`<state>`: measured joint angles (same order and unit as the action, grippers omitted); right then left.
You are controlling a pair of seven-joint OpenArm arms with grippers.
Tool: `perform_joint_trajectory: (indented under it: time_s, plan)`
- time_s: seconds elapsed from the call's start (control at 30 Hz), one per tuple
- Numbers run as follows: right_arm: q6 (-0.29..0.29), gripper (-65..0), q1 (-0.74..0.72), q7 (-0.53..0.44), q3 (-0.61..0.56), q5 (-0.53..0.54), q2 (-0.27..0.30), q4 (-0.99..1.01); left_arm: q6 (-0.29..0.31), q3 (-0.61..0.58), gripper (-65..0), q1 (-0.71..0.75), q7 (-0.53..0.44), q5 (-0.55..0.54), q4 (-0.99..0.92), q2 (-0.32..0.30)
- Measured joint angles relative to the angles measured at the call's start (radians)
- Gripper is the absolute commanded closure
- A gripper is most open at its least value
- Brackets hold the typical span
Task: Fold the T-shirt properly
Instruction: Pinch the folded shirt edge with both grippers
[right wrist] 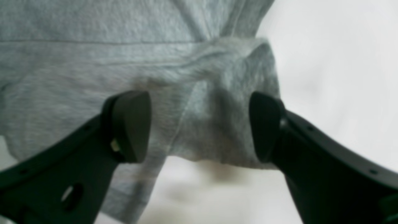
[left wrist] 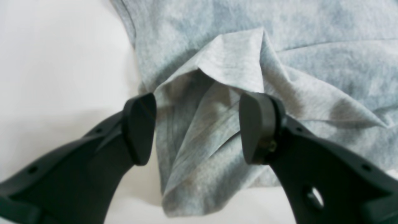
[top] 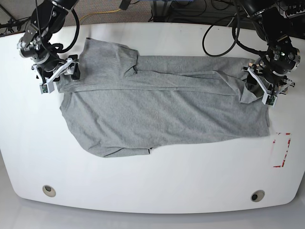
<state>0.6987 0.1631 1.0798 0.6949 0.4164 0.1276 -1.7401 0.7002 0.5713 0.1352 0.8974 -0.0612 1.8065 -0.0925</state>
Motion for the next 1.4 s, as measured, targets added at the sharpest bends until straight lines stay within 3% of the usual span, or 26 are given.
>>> perform_joint_trajectory:
  time_s: [0.07, 0.2, 0.33, 0.43, 0.5, 0.7, 0.73, 0.93, 1.3, 1.4]
  plan:
    - [-0.007, -46.6, -0.027, 0.0, -0.001, -0.007, 0.001, 0.032, 0.0, -0.002, -31.5, -0.005, 0.0, -0.001, -0.008, 0.001]
    - [-0.002, -46.6, -0.067, -0.012, -0.001, 0.01, 0.003, 0.093, 0.0, 0.003, -11.9, -0.008, -0.003, -0.002, -0.03, -0.003]
    - [-0.002, -46.6, -0.082, -0.007, 0.0, 0.007, 0.004, 0.111, 0.0, 0.001, -2.8, -0.022, 0.003, -0.001, -0.043, -0.009]
    - [-0.002, -45.3, -0.083, -0.006, 0.0, 0.007, 0.01, 0.111, 0.0, 0.0, -2.5, -0.038, -0.002, -0.003, -0.042, -0.037]
    - [-0.002, -39.8, -0.088, -0.005, -0.001, 0.006, 0.016, 0.111, 0.0, 0.006, -2.5, -0.039, -0.007, -0.004, -0.036, -0.047]
    - [-0.002, -5.4, -0.105, -0.004, 0.0, 0.007, 0.016, 0.112, 0.0, 0.062, -2.5, -0.036, 0.0, -0.007, 0.001, -0.042]
    - [-0.003, -3.6, -0.115, -0.002, 0.0, 0.002, 0.016, 0.113, 0.0, 0.069, -2.5, -0.047, 0.0, -0.005, 0.001, -0.047]
    - [-0.002, -2.2, -0.152, -0.012, -0.003, 0.006, 0.016, 0.114, 0.0, 0.09, -2.5, -0.082, -0.011, -0.006, -0.029, -0.089]
    - [-0.002, -2.5, -0.203, -0.006, -0.002, 0.007, 0.017, 0.116, 0.0, 0.085, -3.2, -0.112, 0.002, -0.007, -0.066, -0.11]
    - [-0.002, -2.7, -0.205, -0.005, -0.003, 0.004, 0.016, 0.116, 0.0, 0.081, -11.1, -0.09, 0.024, -0.012, -0.015, -0.099]
